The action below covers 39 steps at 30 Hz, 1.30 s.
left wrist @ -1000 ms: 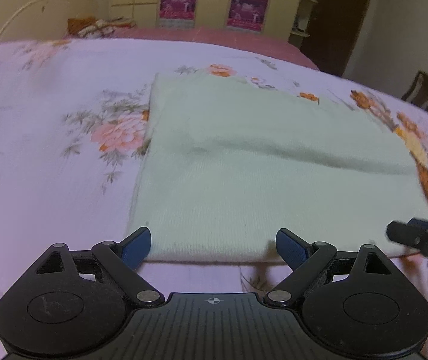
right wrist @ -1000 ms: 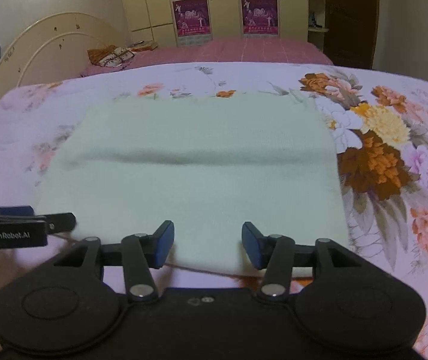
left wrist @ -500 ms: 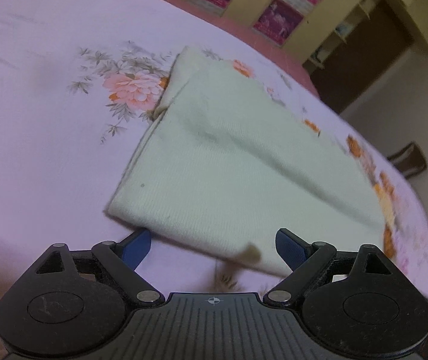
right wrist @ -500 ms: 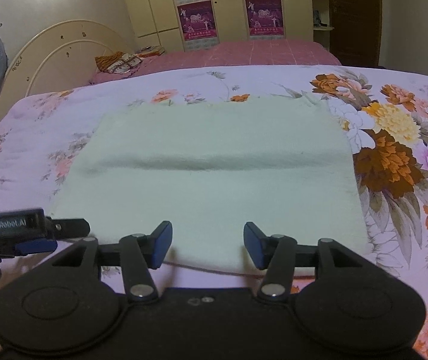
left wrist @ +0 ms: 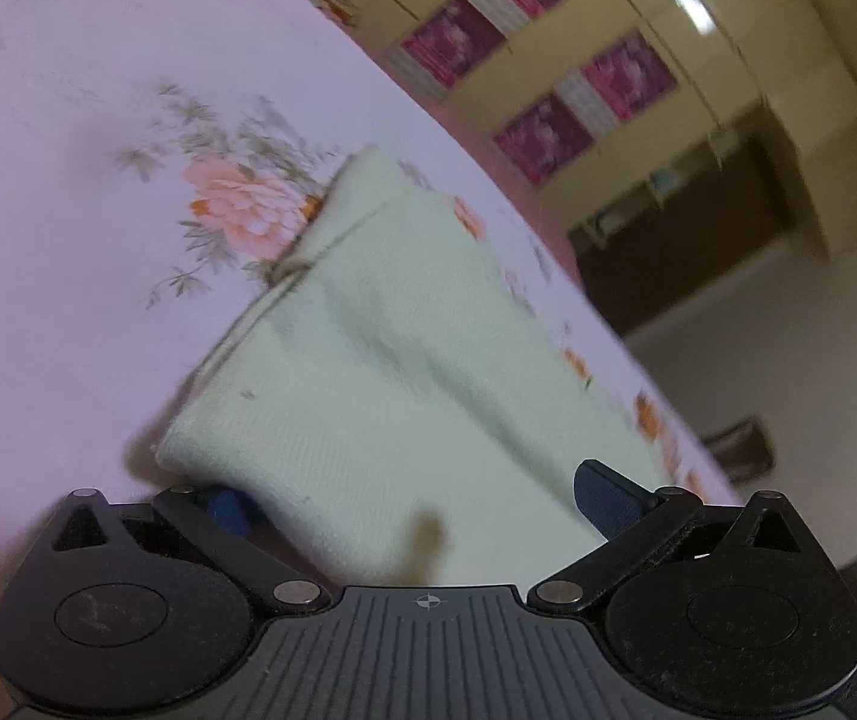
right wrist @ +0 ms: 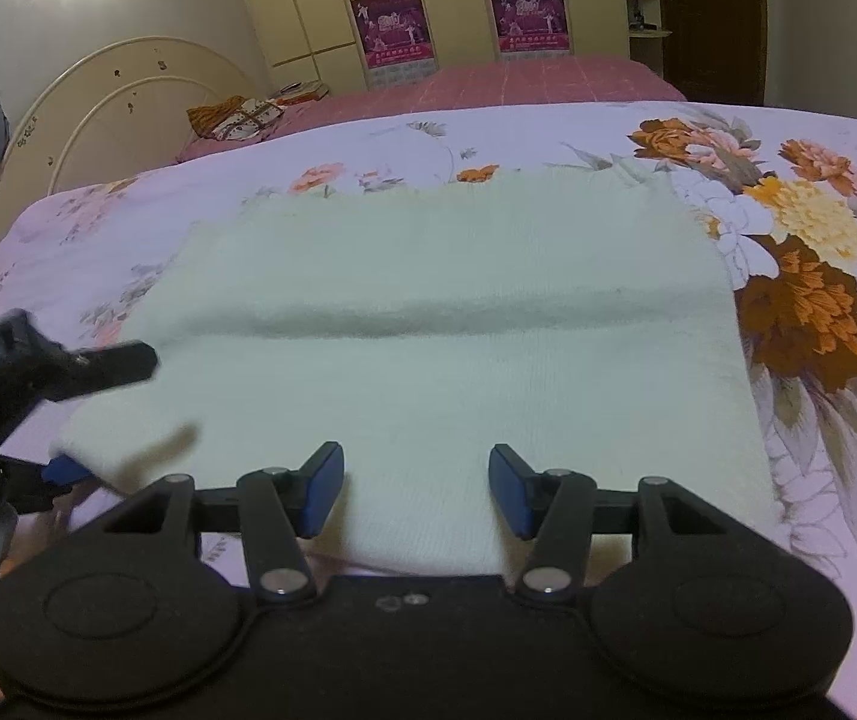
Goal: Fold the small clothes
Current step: 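Grasp the side edge of the folded sweater with the left gripper, then lift the side edge with the left gripper and fold it over the body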
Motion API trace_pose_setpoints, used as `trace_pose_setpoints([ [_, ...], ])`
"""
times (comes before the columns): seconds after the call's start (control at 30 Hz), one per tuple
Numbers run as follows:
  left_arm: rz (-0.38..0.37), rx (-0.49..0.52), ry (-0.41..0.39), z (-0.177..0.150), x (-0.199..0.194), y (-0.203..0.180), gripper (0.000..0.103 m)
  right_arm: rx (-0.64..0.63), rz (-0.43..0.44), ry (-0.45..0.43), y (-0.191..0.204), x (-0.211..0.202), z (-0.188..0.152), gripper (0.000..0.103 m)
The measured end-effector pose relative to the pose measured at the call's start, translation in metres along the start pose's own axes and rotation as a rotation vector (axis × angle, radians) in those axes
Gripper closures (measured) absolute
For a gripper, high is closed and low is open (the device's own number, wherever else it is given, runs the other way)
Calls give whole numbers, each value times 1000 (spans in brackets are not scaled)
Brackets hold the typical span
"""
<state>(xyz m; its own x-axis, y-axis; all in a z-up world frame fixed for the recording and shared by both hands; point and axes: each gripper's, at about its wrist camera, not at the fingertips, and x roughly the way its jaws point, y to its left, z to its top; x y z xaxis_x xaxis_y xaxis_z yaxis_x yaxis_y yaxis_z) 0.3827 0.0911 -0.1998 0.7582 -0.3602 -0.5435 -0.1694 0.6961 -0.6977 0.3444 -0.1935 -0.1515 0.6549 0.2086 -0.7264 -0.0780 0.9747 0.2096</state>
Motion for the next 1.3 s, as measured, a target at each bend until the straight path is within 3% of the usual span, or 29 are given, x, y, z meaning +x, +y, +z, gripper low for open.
trace_pose_setpoints([
  [0.27,-31,-76,-77,1,9,9,2,3,29,-12,-4,7,7,48],
  [0.3,-26,-88,-86,1,11,9,20,1,29,-12,-4,8,8,48],
  [0.33,-21,-104,-77,3,14,13,60,-1,31,-14,-4,9,9,48],
  [0.4,10,-182,-39,4,26,29,92,-6,29,-18,-3,12,12,48],
  [0.6,-26,-223,-59,3,36,37,92,-64,8,-47,9,22,25,50],
  [0.73,-30,-173,-51,8,39,33,95,-122,-26,-93,21,32,44,61],
  [0.87,-63,-119,-67,15,29,26,95,-190,-66,-93,32,53,52,61],
  [0.9,-74,-89,-75,18,28,20,95,-229,-86,-38,34,68,46,60],
  [0.97,-97,11,-86,23,26,2,95,-299,-114,-84,41,70,33,58],
  [1.1,-177,168,-72,30,32,-39,95,-299,-116,-137,40,65,23,58],
  [1.3,-306,398,99,13,68,-112,95,-160,-47,-160,23,51,29,63],
])
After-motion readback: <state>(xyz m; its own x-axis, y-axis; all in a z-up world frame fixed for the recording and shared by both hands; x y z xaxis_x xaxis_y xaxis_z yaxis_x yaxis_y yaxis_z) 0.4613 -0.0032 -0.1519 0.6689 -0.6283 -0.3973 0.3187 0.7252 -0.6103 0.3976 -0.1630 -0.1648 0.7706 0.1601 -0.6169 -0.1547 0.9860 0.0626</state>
